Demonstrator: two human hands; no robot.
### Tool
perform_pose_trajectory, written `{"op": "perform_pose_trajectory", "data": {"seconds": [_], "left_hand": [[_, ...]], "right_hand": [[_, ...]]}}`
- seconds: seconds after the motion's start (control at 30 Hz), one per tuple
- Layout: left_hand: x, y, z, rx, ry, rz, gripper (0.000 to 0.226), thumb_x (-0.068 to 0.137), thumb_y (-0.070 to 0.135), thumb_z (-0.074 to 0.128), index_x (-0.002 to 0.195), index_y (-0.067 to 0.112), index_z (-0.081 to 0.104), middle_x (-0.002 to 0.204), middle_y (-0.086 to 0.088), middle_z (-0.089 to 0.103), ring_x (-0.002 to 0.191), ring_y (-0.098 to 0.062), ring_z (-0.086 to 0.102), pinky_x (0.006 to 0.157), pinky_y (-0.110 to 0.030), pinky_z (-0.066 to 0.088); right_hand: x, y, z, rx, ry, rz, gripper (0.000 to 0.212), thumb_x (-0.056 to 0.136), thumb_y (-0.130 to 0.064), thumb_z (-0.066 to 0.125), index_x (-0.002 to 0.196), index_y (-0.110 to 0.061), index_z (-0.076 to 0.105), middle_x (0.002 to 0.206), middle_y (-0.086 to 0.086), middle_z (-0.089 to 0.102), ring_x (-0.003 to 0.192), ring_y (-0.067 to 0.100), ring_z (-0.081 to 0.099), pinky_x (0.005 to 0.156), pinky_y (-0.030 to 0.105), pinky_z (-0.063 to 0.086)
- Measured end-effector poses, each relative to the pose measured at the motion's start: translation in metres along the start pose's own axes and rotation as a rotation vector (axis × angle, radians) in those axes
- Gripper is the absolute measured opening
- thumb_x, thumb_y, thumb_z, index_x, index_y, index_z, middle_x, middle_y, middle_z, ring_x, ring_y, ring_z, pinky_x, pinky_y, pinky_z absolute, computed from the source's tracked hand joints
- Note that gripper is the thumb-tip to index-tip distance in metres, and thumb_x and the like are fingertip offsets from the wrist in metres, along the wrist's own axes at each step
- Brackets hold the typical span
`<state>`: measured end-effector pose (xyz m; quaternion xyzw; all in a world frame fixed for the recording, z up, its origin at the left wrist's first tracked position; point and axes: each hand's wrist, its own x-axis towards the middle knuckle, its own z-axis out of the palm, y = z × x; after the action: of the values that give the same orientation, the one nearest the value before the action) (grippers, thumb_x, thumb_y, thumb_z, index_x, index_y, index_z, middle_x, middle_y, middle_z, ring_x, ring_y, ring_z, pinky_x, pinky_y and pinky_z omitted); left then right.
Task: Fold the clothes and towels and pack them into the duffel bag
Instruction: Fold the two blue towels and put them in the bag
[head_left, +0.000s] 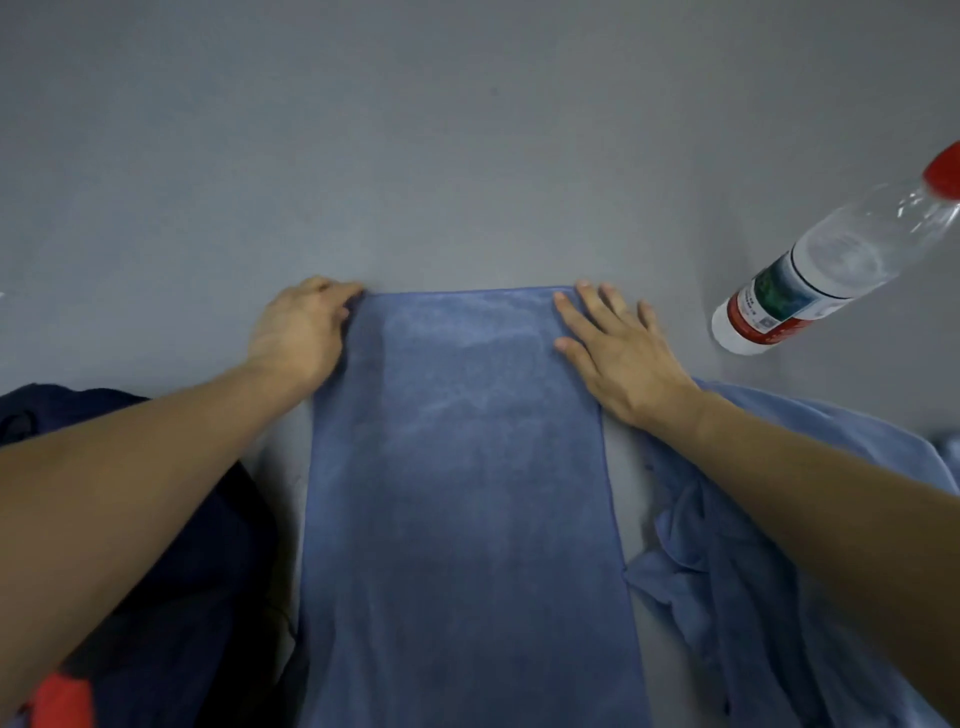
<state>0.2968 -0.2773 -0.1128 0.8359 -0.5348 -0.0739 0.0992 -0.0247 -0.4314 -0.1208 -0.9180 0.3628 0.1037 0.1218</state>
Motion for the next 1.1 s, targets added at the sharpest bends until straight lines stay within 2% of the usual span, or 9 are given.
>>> {"op": "perform_pose_trajectory", "data": {"seconds": [0.1, 0.23, 0.3, 0.43, 0.57, 0.73, 0.93, 1.0, 1.1], "left_hand": [[0.008, 0.002, -0.001, 0.012, 0.048, -0.114, 0.027, 0.092, 0.010, 0.061, 0.116, 0.018, 0.070, 0.111, -0.018, 0.063, 0.101, -0.043, 0.060, 0.091, -0.047, 0.050], [0.018, 0.002, -0.003, 0.003, -0.011, -0.189, 0.015, 0.091, 0.016, 0.065, 0.106, 0.018, 0.067, 0.104, -0.014, 0.065, 0.102, -0.038, 0.058, 0.089, -0.044, 0.047], [0.023, 0.000, -0.008, 0.034, -0.069, -0.204, 0.012, 0.092, 0.018, 0.066, 0.103, 0.018, 0.068, 0.105, -0.013, 0.065, 0.104, -0.037, 0.058, 0.088, -0.044, 0.048], [0.019, -0.004, -0.018, 0.032, -0.077, -0.212, 0.010, 0.092, 0.022, 0.067, 0.100, 0.017, 0.072, 0.109, -0.016, 0.064, 0.105, -0.038, 0.058, 0.086, -0.042, 0.048], [0.001, -0.003, -0.035, -0.089, 0.024, -0.184, 0.006, 0.093, 0.022, 0.064, 0.096, 0.020, 0.069, 0.096, -0.008, 0.070, 0.096, -0.032, 0.061, 0.081, -0.037, 0.046], [-0.045, 0.010, -0.064, -0.208, 0.106, -0.166, 0.007, 0.096, 0.021, 0.060, 0.099, 0.020, 0.066, 0.094, 0.003, 0.068, 0.093, -0.026, 0.061, 0.084, -0.035, 0.045], [-0.141, 0.041, -0.111, -0.352, 0.173, -0.148, 0.008, 0.098, 0.021, 0.059, 0.102, 0.025, 0.065, 0.092, 0.014, 0.063, 0.071, -0.005, 0.057, 0.065, -0.006, 0.037], [-0.181, 0.048, -0.124, -0.360, 0.177, -0.089, 0.007, 0.097, 0.022, 0.061, 0.099, 0.028, 0.064, 0.088, 0.015, 0.063, 0.070, -0.004, 0.056, 0.069, -0.012, 0.042], [-0.254, 0.054, -0.134, -0.301, 0.162, 0.022, 0.007, 0.095, 0.019, 0.064, 0.100, 0.023, 0.067, 0.093, 0.005, 0.068, 0.083, -0.014, 0.059, 0.081, -0.034, 0.047]], "right_hand": [[0.015, 0.001, -0.002, 0.007, -0.017, -0.003, 0.057, 0.106, -0.049, 0.018, 0.160, -0.031, 0.009, 0.168, -0.002, 0.004, 0.154, 0.022, 0.001, 0.122, 0.057, 0.005], [0.028, 0.001, -0.009, 0.156, 0.227, 0.004, 0.038, 0.105, -0.029, 0.044, 0.141, -0.023, 0.054, 0.147, 0.006, 0.049, 0.135, 0.034, 0.042, 0.111, 0.047, 0.032], [0.040, -0.005, -0.018, 0.227, 0.285, 0.078, 0.030, 0.099, -0.019, 0.052, 0.127, -0.021, 0.063, 0.127, 0.009, 0.059, 0.116, 0.036, 0.052, 0.099, 0.045, 0.042], [0.061, -0.016, -0.033, 0.242, 0.147, 0.185, 0.033, 0.094, -0.007, 0.051, 0.125, -0.015, 0.056, 0.120, 0.017, 0.062, 0.113, 0.039, 0.054, 0.098, 0.044, 0.045], [0.056, -0.012, -0.041, 0.225, 0.084, 0.216, 0.035, 0.095, -0.007, 0.048, 0.128, -0.011, 0.056, 0.126, 0.021, 0.060, 0.117, 0.041, 0.053, 0.099, 0.042, 0.046], [0.003, -0.017, -0.059, 0.232, 0.229, 0.129, 0.030, 0.093, -0.006, 0.046, 0.112, -0.008, 0.069, 0.116, 0.021, 0.060, 0.110, 0.041, 0.054, 0.090, 0.043, 0.046], [-0.123, -0.034, -0.084, 0.438, 0.365, 0.058, 0.005, 0.090, -0.015, 0.060, 0.095, -0.017, 0.061, 0.092, 0.001, 0.063, 0.083, 0.022, 0.056, 0.073, 0.031, 0.039], [-0.172, -0.041, -0.084, 0.433, 0.337, 0.037, 0.007, 0.089, -0.016, 0.061, 0.091, -0.023, 0.059, 0.080, -0.003, 0.063, 0.073, 0.017, 0.055, 0.067, 0.029, 0.038], [-0.254, -0.055, -0.068, 0.374, 0.268, -0.074, 0.009, 0.092, -0.015, 0.060, 0.092, -0.023, 0.062, 0.078, -0.007, 0.060, 0.070, 0.015, 0.054, 0.061, 0.025, 0.037]]}}
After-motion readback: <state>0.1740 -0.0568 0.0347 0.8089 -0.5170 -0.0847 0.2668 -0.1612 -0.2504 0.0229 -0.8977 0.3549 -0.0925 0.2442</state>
